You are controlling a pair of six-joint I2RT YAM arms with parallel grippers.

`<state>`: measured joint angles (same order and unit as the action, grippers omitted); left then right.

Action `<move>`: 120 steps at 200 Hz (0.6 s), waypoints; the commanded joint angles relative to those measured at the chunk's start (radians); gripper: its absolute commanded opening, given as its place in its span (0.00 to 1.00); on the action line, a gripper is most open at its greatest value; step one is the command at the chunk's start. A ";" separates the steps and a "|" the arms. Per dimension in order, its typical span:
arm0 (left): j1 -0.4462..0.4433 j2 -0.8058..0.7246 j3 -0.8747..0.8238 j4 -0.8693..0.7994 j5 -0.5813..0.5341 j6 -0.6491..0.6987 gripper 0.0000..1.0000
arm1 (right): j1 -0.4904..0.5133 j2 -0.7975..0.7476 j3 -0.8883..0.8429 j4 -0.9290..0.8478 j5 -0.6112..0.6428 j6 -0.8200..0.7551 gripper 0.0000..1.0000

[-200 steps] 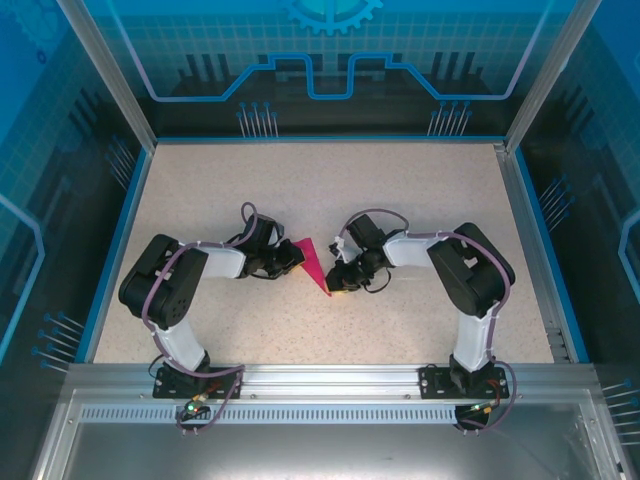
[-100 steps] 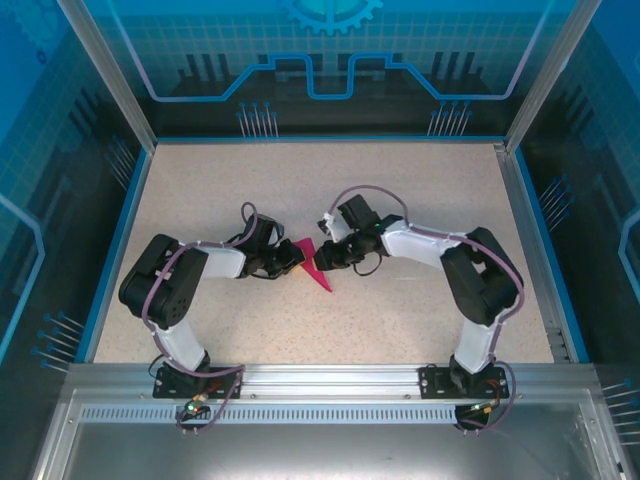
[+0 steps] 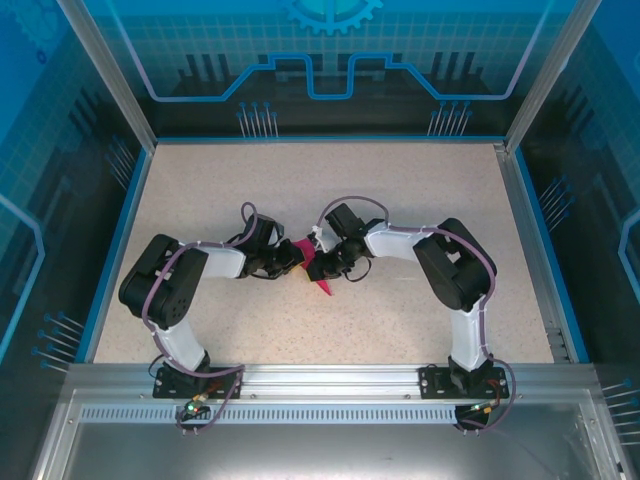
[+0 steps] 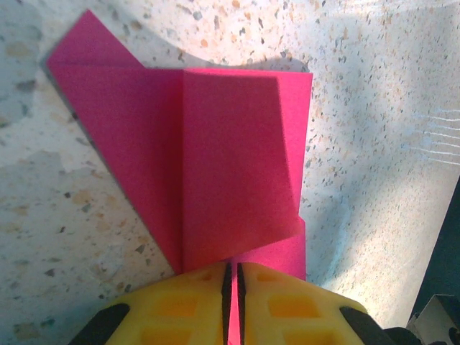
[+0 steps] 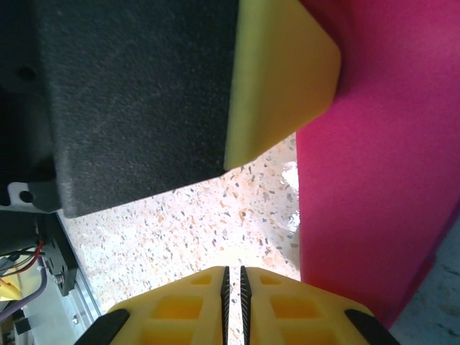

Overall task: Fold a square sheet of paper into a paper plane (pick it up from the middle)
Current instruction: Fold the wing for the fifth time at the center of the table.

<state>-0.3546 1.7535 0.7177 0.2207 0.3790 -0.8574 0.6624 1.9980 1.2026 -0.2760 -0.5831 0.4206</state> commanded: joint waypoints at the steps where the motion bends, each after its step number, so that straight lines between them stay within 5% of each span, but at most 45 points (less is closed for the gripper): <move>1: -0.004 0.032 -0.002 -0.072 -0.042 0.017 0.16 | -0.010 0.030 -0.013 -0.002 -0.031 -0.006 0.14; 120: -0.004 0.034 0.002 -0.077 -0.044 0.017 0.16 | -0.019 0.065 -0.016 -0.054 0.008 -0.018 0.13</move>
<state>-0.3546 1.7535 0.7177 0.2203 0.3790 -0.8574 0.6537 2.0289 1.1900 -0.2760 -0.5835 0.4171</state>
